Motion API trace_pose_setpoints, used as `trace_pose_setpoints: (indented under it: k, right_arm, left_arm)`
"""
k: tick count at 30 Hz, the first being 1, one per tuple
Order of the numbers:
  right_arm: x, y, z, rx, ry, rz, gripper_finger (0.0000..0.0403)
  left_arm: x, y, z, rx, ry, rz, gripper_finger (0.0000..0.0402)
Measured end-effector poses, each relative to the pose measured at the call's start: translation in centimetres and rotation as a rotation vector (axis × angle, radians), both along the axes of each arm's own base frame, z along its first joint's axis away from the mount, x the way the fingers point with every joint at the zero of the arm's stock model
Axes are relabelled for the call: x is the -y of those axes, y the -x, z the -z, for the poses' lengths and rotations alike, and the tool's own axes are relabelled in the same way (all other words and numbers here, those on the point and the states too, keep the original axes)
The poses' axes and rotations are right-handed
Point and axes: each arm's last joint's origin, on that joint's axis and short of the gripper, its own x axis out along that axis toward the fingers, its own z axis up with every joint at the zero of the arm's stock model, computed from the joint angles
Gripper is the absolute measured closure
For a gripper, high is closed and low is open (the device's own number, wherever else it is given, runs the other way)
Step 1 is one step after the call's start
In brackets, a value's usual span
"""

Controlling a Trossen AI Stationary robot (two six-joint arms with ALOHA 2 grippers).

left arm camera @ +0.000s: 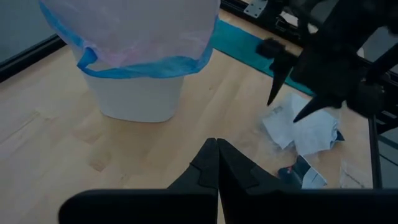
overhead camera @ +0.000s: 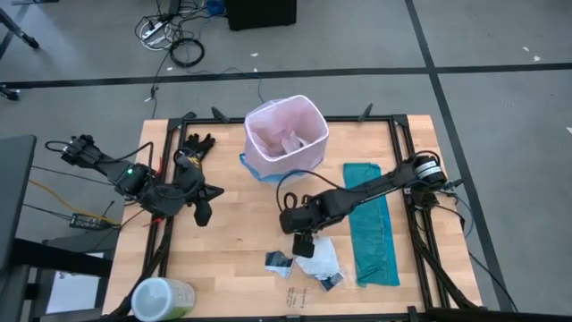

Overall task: Place trash/remove bag and relplace
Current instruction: Put the transparent plastic into the white trash bin

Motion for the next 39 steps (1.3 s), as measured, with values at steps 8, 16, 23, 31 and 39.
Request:
trace_pose_setpoints:
  k: [8, 16, 23, 31, 39]
  right_arm:
    - [0.2, 0.5, 3.8, 0.044, -0.065, 0.098, 0.0203]
    - [0.2, 0.5, 3.5, 0.032, -0.053, 0.117, 0.0396]
    - [-0.4, -0.9, -1.2, 0.151, 0.024, 0.092, 0.0402]
    - [-0.2, -0.9, -6.5, 0.168, 0.207, -0.008, 0.0396]
    - [0.1, -1.1, -3.7, 0.124, 0.125, -0.125, 0.026]
  left_arm:
    - [0.0, 0.0, 0.0, 0.0, 0.001, 0.001, 0.0398]
    - [0.0, 0.0, 0.0, -0.002, 0.001, 0.004, 0.0398]
    - [0.0, 0.0, 0.0, -0.002, 0.0, 0.004, 0.0398]
    - [0.0, 0.0, 0.0, -0.003, 0.0, 0.005, 0.0398]
    - [0.0, 0.0, 0.0, -0.003, 0.0, 0.004, 0.0398]
